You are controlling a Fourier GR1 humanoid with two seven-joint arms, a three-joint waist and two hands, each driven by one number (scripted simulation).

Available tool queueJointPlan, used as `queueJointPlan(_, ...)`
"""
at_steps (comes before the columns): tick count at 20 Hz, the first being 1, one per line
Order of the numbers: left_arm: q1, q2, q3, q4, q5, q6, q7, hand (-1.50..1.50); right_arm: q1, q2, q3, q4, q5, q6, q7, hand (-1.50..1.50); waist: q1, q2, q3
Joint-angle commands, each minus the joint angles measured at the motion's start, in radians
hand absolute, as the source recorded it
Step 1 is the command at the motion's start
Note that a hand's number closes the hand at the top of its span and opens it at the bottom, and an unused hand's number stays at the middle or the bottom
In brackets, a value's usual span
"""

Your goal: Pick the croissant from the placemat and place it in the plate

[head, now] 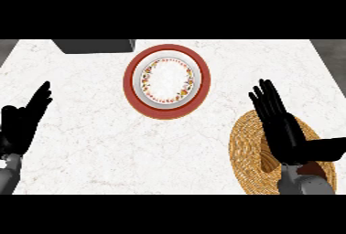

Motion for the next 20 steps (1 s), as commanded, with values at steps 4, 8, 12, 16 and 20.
queueJointPlan(4, 0.040, -0.195, -0.065, -0.081, -0.072, 0.141, 0.063, 0.00, 0.022, -0.100, -0.107, -0.135, -0.025, 0.000, 0.107, 1.50, 0.022, -0.001, -0.004)
queueJointPlan(8, 0.059, -0.179, -0.029, -0.031, -0.010, 0.097, 0.048, 0.00, 0.038, -0.494, -0.154, -0.089, 0.364, 0.029, 0.082, 1.50, -0.023, 0.000, -0.048)
queueJointPlan(12, 0.111, -0.251, -0.057, -0.047, -0.003, 0.127, 0.035, 0.00, 0.216, -0.352, -0.157, -0.090, 0.538, -0.229, -0.046, 1.50, -0.013, -0.005, -0.004)
queueJointPlan(16, 0.121, -0.286, -0.076, -0.050, -0.018, 0.152, 0.024, 0.00, 0.253, -0.068, -0.201, -0.075, 0.171, -0.172, -0.237, -1.50, -0.012, -0.007, 0.003)
queueJointPlan(20, 0.120, -0.283, -0.083, -0.042, -0.037, 0.130, 0.025, 0.00, 0.313, -0.187, -0.167, 0.075, 0.251, 0.050, -0.479, -1.50, 0.026, 0.002, -0.003)
